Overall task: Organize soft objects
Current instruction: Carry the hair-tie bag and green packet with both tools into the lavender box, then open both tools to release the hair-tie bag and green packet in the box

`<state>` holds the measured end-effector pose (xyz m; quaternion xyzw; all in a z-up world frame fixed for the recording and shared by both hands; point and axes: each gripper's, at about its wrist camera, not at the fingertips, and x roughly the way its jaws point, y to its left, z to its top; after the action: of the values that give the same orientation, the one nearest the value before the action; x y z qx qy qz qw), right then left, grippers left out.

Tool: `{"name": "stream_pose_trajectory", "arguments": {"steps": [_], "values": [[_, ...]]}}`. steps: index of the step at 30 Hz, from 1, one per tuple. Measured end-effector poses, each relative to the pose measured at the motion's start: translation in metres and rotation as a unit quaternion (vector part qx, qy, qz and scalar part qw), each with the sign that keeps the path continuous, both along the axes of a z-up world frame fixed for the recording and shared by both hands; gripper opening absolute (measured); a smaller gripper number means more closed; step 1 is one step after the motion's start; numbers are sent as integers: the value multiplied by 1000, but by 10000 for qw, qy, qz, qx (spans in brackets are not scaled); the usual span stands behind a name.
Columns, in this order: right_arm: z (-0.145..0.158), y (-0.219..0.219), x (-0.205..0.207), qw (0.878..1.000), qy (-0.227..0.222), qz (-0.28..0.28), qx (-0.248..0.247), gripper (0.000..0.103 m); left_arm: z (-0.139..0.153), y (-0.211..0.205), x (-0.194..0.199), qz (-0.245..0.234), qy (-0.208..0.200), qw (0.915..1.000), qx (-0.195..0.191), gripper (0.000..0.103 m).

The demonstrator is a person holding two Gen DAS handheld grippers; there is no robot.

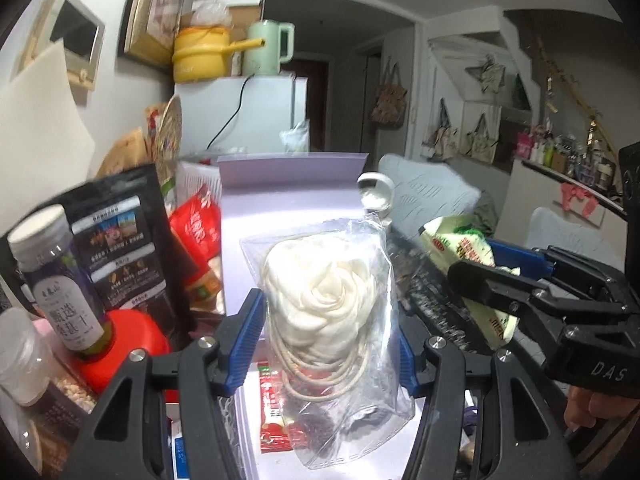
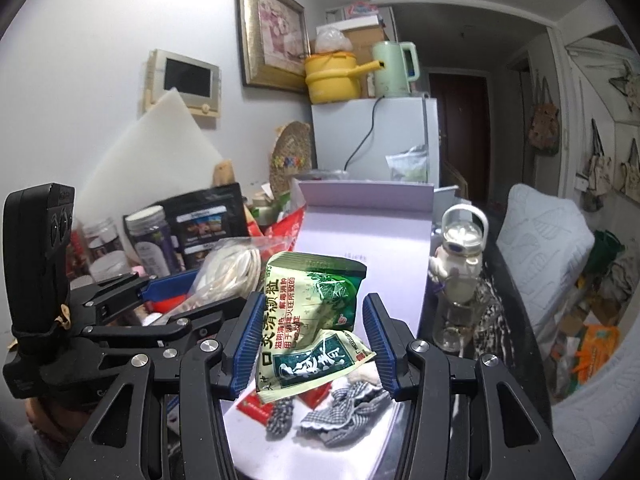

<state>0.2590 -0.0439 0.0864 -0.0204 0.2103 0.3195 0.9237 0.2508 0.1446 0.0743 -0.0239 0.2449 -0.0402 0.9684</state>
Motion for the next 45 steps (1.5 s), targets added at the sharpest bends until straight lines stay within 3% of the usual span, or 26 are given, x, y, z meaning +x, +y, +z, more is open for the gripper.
{"name": "stream_pose_trajectory", "arguments": {"steps": [13, 26, 34, 38, 40, 45], "values": [[-48, 14, 58, 9977, 619, -36, -281, 49, -61, 4, 54, 327, 968, 9946, 190, 57], [-79, 16, 78, 9923, 1092, -106, -581, 49, -109, -2, 83, 434, 1884, 9802, 433, 57], [-95, 21, 85, 9886, 1369, -17, -621, 49, -135, 3, 98, 547, 2399, 9685, 379, 57], [-100, 21, 88, 9873, 1460, -23, -625, 49, -139, 5, 101, 564, 2442, 9675, 340, 59], [-103, 21, 91, 9864, 1510, -40, -647, 49, -142, 5, 103, 554, 2506, 9659, 357, 66], [-111, 25, 94, 9841, 1628, -26, -702, 50, -156, 5, 115, 413, 2947, 9547, 96, 67]]}}
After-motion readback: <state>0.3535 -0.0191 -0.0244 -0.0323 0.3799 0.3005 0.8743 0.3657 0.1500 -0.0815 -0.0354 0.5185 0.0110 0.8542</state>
